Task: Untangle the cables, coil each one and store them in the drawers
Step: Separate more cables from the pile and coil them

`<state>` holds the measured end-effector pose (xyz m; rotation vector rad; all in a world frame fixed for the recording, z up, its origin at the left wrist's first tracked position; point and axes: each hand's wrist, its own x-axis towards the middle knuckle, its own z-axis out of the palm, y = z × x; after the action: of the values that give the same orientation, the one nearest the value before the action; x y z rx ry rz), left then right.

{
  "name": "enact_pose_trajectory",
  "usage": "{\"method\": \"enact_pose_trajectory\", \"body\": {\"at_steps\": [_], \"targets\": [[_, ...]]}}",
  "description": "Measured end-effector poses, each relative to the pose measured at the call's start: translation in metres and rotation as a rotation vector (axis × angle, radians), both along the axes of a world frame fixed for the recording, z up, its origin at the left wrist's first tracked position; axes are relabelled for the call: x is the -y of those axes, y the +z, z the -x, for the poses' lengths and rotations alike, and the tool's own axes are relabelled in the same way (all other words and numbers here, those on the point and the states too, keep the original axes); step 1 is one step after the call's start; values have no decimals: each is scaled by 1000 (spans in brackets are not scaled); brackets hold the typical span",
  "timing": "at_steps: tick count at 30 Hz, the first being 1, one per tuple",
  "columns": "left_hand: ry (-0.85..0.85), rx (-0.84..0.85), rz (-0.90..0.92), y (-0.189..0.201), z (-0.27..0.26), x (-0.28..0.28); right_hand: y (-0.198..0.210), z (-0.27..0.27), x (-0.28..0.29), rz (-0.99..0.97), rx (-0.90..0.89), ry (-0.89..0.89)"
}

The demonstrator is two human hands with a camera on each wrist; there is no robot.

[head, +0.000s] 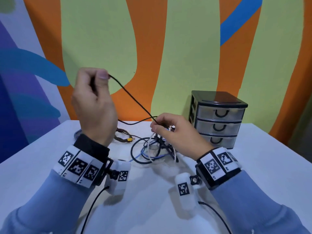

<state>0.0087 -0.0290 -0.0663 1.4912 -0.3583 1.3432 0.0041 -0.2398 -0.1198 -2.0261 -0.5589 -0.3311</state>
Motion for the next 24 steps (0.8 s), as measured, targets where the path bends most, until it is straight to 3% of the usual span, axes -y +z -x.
{"method": "enact_pose_trajectory", "body": {"at_steps": [3, 7, 13, 15, 18, 21, 22, 24], "targets": [[-40, -8, 170, 0, -8, -6, 0, 2, 2, 59, 1, 36], [-64, -85, 316, -2, -25, -27, 0, -4, 6, -64, 102, -98], [-103, -247, 490, -6, -31, -37, 1, -7, 8, -226, 195, -121], [-82, -290, 467, -7, -34, -47, 4, -6, 14, -300, 210, -131], [-33, -312, 412, -5, -32, -52, 3, -6, 18, -258, 143, -187], [-192, -353, 454, 3, -23, -43, -2, -12, 20, -247, 59, -265], [-220, -382, 399, 5, -20, -42, -2, -12, 22, -257, 43, -287], [-201, -522, 87, 10, -13, -43, 0, -12, 25, -274, 45, -313]]}}
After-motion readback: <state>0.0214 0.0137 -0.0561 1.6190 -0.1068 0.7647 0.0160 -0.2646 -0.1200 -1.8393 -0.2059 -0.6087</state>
